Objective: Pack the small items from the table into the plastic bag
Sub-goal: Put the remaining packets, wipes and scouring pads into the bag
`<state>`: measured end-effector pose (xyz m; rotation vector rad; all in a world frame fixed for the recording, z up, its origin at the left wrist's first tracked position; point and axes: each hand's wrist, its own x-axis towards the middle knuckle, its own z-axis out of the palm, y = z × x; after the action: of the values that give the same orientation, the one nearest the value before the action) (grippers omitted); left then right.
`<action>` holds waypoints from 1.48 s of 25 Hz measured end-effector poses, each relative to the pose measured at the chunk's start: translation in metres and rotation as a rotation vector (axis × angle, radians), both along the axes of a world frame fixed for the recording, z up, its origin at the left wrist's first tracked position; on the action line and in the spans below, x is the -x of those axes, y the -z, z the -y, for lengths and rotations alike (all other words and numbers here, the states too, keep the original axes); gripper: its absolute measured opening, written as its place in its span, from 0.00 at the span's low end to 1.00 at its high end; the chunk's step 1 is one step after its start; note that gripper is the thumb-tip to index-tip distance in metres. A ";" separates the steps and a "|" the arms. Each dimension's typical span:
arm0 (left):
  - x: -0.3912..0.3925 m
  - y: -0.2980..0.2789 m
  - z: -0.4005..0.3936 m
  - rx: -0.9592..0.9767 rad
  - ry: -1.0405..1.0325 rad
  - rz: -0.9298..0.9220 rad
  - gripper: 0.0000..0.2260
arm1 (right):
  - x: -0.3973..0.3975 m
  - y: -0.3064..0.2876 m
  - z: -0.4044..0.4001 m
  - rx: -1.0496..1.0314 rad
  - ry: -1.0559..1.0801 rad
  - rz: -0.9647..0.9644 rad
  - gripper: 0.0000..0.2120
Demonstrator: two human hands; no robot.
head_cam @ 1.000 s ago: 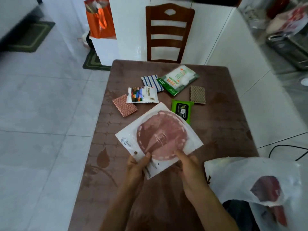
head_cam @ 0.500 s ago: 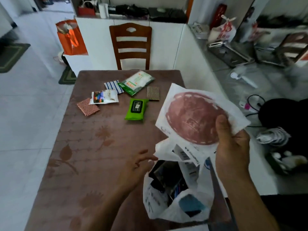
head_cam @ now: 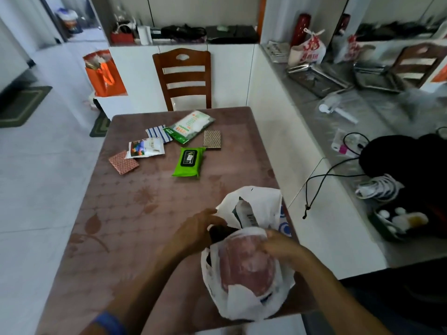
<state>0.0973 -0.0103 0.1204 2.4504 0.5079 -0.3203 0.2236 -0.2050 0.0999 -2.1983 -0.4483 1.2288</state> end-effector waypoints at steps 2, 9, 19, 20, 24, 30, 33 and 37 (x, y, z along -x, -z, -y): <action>0.000 0.004 0.003 -0.090 0.022 -0.054 0.19 | -0.002 0.020 0.003 0.259 -0.151 0.162 0.19; -0.027 0.010 0.006 -0.404 0.081 -0.086 0.29 | -0.015 0.020 0.016 0.355 -0.117 0.439 0.16; -0.049 0.015 0.002 -0.465 0.121 0.080 0.38 | -0.018 0.020 -0.023 -0.191 0.374 0.314 0.20; -0.049 0.011 -0.001 -0.454 0.106 0.093 0.39 | -0.017 0.018 -0.020 -0.151 0.313 0.299 0.24; -0.043 0.015 -0.010 -0.444 0.281 0.183 0.22 | -0.011 0.006 0.006 0.338 -0.190 0.556 0.35; -0.044 0.042 -0.014 -0.631 0.138 -0.003 0.43 | 0.020 -0.004 0.031 0.432 -0.556 0.138 0.27; -0.052 0.028 -0.018 -0.575 0.052 0.178 0.46 | 0.017 -0.008 0.034 0.392 -0.529 0.208 0.27; -0.063 0.016 -0.021 -0.317 -0.226 0.240 0.21 | 0.010 -0.021 0.028 0.157 -0.369 0.308 0.25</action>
<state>0.1600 0.0104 0.1048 2.6504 0.7683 0.1593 0.2133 -0.2331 0.1212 -2.5311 -0.9450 1.1370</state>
